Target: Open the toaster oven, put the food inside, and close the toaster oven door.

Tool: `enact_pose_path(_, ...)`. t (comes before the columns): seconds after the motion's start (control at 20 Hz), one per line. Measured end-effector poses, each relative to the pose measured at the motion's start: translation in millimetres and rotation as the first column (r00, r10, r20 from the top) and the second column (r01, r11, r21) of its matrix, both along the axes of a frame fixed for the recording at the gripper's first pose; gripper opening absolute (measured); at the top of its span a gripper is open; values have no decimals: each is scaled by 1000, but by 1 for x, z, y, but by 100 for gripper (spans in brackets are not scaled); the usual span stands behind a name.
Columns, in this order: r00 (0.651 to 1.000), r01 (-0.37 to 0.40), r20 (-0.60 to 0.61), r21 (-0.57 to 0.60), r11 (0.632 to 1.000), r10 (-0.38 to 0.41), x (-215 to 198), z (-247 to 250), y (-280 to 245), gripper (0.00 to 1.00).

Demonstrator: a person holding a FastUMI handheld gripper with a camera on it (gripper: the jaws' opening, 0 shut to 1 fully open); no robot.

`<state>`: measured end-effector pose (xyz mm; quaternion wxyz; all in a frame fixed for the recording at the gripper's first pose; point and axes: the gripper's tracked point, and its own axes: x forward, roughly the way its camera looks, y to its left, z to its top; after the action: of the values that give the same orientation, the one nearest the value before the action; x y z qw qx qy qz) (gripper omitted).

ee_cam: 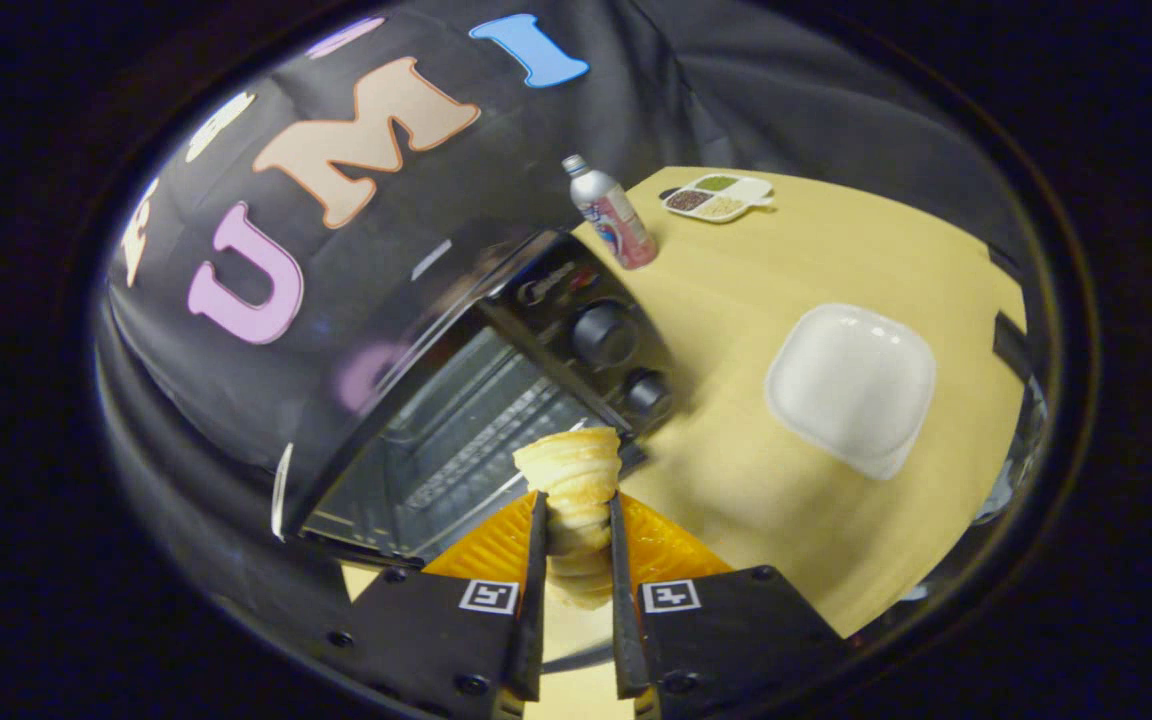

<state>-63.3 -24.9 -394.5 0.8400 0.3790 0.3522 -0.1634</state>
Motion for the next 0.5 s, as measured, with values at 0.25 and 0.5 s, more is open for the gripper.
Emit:
enact_pose_path(0.25,993,74,76,143,987,-85,42,3,48,31)
enact_pose_path(0.5,982,142,93,209,968,-164,75,-13,65,31)
